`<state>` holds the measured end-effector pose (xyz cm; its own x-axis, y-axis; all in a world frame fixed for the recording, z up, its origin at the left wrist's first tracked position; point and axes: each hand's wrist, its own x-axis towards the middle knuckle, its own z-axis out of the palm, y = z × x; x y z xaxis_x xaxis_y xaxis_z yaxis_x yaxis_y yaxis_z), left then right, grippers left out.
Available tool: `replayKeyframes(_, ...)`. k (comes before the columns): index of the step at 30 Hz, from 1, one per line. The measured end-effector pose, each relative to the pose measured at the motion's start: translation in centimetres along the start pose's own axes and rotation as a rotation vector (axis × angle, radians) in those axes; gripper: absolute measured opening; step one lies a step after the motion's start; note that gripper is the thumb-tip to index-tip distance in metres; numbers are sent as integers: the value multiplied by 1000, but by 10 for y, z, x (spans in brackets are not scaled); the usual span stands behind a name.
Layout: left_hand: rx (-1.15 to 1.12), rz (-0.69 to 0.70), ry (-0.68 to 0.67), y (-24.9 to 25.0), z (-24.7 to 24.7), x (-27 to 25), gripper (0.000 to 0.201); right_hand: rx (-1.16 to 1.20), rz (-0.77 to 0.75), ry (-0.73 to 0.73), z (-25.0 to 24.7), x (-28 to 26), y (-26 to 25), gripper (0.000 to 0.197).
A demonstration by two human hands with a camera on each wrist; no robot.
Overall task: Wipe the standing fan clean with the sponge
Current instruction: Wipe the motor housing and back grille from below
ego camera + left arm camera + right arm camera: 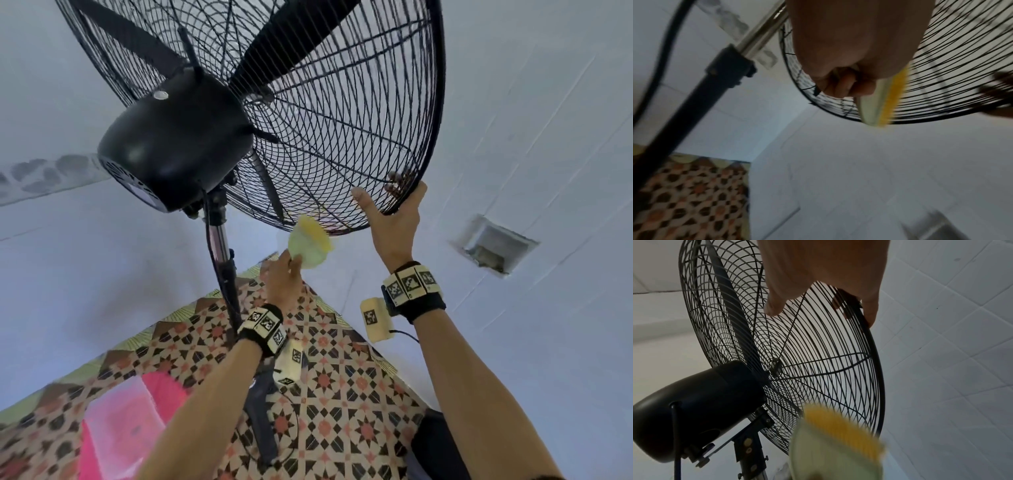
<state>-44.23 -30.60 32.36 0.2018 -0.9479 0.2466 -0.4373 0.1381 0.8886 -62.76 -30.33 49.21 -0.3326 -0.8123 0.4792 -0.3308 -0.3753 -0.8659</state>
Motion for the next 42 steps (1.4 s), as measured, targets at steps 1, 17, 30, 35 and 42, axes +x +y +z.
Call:
replayKeyframes(1, -19, -125, 24, -11, -1, 3, 47, 3, -14, -5, 0, 0, -1, 78)
replayKeyframes(17, -376, -394, 90, 25, 16, -17, 10, 63, -24, -63, -6, -2, 1, 92)
replayKeyframes(30, -847, -242, -71, 100, 46, -69, 23, -6, -82, -260, -31, 16, -4, 98)
replayKeyframes(35, -699, -190, -43, 68, 46, -56, 22, -9, -71, -242, -29, 14, -1, 98)
replayKeyframes(42, -384, -524, 89, 70, 37, -20, 17, -31, -75, -247, -30, 10, 0, 100)
